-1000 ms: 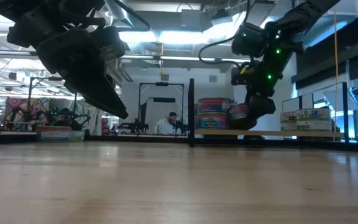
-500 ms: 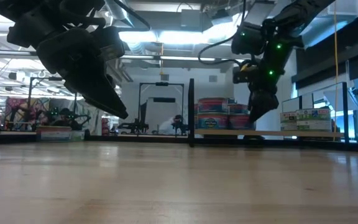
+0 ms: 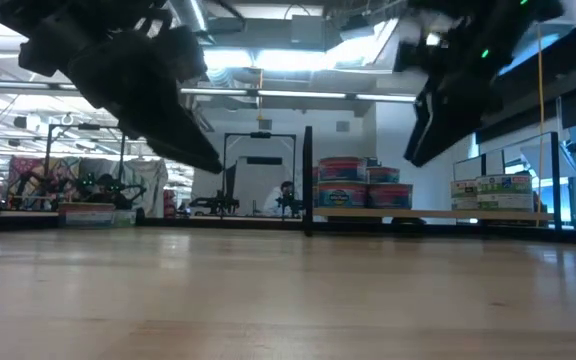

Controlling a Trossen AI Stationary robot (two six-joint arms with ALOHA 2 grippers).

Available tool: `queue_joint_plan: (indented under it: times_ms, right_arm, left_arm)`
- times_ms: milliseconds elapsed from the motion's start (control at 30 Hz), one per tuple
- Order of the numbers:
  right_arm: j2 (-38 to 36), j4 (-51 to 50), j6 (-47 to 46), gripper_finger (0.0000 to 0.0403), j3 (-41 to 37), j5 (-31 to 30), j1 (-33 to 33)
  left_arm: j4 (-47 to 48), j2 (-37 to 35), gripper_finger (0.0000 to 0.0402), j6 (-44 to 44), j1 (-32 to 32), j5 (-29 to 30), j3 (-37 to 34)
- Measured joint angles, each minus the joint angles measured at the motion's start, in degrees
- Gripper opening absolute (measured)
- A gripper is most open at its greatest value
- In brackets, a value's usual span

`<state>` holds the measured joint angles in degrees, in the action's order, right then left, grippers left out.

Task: Stack canned seafood by type on shelf
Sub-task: Stack the blue tuna can on top of the blue tuna can

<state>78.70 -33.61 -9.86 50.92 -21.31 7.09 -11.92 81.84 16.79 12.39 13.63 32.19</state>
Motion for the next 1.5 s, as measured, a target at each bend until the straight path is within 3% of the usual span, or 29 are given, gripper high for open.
queue_joint_plan:
  times_ms: [200, 400, 633, 833, 1133, 1500]
  right_arm:
    - [1.9, 20.5, -2.0, 0.035, -4.0, 0.0, 10.6]
    - [7.0, 37.1, -2.1, 0.035, -6.5, -0.1, 14.5]
    - [12.4, 41.2, -4.3, 0.035, -6.6, -1.9, 14.3]
    - [14.1, 42.9, -4.3, 0.035, -6.6, -5.7, 13.8]
    - [14.2, 43.3, -3.4, 0.035, -6.6, -6.5, 10.9]
    - [14.2, 43.7, -1.8, 0.035, -6.6, -6.0, 8.3]
  left_arm:
    - [-2.0, 1.1, 0.0224, -5.8, 0.2, -0.3, 1.9]
    - [-0.7, 4.6, 0.0224, -10.1, 1.7, -1.8, 6.3]
    - [14.8, 7.6, 0.0224, -12.5, 2.3, -2.8, 13.3]
    - [24.6, 7.4, 0.0224, -13.2, 2.3, -3.5, 15.0]
    - [41.4, 7.4, 0.022, -5.7, 7.7, -4.1, 15.1]
    - [51.6, 4.8, 0.0156, 7.9, 18.5, -3.1, 15.1]
